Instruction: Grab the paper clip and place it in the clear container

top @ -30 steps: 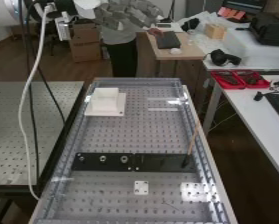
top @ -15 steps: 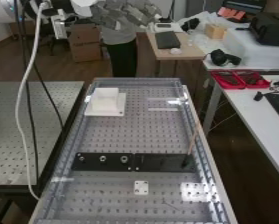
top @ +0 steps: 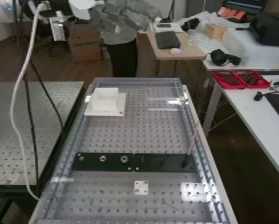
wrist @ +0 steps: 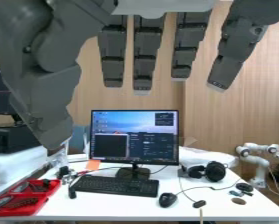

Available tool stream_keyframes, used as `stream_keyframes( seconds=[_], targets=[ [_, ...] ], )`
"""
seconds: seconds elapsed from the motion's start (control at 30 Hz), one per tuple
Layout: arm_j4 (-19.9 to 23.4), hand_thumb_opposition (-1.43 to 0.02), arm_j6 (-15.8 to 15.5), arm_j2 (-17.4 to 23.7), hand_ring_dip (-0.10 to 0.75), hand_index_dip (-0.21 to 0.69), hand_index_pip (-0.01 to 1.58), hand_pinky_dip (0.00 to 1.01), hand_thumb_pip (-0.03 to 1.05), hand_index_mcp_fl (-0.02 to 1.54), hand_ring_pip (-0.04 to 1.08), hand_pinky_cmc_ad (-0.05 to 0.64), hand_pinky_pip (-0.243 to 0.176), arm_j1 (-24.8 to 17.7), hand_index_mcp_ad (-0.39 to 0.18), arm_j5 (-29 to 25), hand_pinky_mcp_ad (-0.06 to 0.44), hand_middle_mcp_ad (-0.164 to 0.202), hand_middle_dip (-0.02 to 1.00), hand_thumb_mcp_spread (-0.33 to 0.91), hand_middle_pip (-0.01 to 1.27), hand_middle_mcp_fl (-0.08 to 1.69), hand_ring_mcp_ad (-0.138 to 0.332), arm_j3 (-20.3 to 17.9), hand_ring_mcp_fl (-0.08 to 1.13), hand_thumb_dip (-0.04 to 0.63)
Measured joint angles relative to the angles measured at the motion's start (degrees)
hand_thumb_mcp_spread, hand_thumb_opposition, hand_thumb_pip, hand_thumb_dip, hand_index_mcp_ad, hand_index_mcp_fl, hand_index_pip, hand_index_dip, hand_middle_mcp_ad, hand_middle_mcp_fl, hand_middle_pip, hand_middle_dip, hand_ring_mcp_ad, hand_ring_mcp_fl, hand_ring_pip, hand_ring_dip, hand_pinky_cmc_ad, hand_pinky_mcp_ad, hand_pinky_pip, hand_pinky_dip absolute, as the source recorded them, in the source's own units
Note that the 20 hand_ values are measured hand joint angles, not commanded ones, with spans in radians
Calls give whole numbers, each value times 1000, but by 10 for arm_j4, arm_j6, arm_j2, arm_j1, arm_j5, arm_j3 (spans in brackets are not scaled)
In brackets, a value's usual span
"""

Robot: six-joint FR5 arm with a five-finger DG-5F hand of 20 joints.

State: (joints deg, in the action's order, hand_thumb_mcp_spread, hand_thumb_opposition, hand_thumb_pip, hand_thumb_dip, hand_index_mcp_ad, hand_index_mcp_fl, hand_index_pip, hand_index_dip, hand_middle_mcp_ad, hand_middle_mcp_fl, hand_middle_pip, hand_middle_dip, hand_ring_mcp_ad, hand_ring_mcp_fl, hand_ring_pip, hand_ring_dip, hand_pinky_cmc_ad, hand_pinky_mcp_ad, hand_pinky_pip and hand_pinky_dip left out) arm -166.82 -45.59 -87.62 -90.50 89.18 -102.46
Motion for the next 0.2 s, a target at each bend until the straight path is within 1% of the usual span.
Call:
stream_keyframes(
  seconds=[0.1, 0.2],
  targets=[
    [0, -782, -3, -1, 316, -47, 66, 529, 550, 456, 84, 443, -47, 2, -126, -3, 347, -23, 377, 304, 126, 295, 110, 0, 148, 236],
    [-2, -782, -3, -3, 312, -47, 66, 529, 550, 456, 89, 443, -44, 8, -120, -6, 347, -24, 361, 304, 122, 234, 113, 1, 152, 225]
  ],
)
